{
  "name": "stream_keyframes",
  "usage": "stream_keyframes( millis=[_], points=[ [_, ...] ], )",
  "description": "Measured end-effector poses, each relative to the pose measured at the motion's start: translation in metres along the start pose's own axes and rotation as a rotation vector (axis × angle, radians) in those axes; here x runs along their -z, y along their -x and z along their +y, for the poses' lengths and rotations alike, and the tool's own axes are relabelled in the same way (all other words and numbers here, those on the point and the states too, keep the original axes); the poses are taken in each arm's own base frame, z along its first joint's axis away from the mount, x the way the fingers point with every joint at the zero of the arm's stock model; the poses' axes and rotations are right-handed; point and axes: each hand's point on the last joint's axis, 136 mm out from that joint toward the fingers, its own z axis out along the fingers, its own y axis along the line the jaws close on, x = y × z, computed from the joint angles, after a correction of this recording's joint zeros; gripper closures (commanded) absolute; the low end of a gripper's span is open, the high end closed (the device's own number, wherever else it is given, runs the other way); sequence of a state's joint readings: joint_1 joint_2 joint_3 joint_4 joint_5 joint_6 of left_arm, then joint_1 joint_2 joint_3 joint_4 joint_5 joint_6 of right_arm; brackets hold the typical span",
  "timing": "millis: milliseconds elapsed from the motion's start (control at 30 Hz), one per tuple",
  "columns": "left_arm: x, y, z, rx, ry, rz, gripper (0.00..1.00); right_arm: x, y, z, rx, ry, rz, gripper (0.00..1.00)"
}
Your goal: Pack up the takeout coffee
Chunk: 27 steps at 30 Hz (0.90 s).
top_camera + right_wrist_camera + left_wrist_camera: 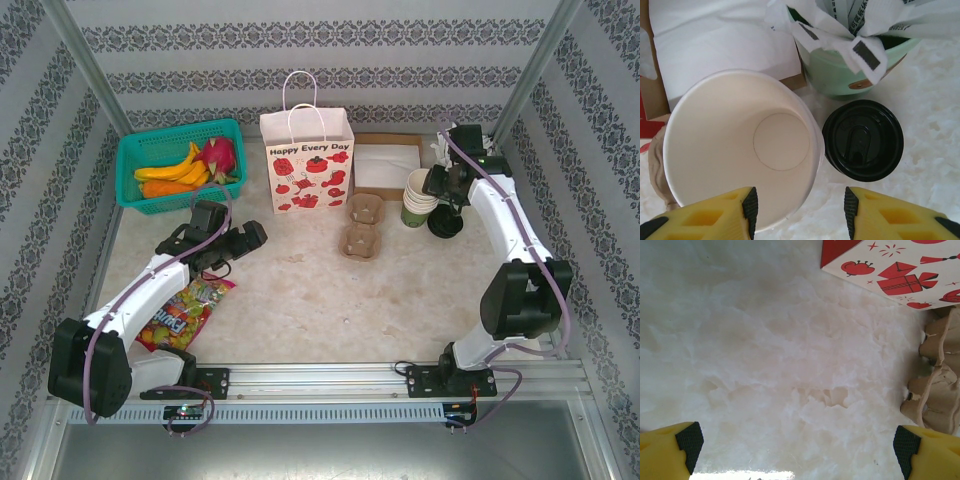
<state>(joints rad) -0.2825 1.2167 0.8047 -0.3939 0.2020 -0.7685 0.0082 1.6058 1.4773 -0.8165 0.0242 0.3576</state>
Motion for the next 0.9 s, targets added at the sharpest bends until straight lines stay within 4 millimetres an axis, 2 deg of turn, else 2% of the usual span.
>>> stream_keyframes(
  millis=[100, 233, 467, 700, 900],
  points=[
    [0.000, 0.000, 0.004, 0.001, 0.020, -0.002, 0.00, -0.005, 0.005, 0.002, 0.024, -0.006, 0.014, 0.81],
    [0.000, -0.001, 0.007, 0.003, 0.036, -0.004, 0.00, -0.016, 0.013, 0.004, 0.044, -0.008, 0.009, 0.81],
    [-0.006, -0.005, 0.013, 0.006, 0.062, 0.020, 0.00, -0.020, 0.018, 0.006, 0.052, -0.011, 0.004, 0.73],
    [-0.007, -0.006, 0.016, 0.008, 0.077, 0.024, 0.00, -0.030, 0.011, 0.001, 0.054, -0.035, 0.042, 0.67],
    [-0.008, -0.006, 0.018, 0.008, 0.087, 0.023, 0.00, -0.029, 0.011, -0.003, 0.053, -0.059, 0.040, 0.65]
  ],
)
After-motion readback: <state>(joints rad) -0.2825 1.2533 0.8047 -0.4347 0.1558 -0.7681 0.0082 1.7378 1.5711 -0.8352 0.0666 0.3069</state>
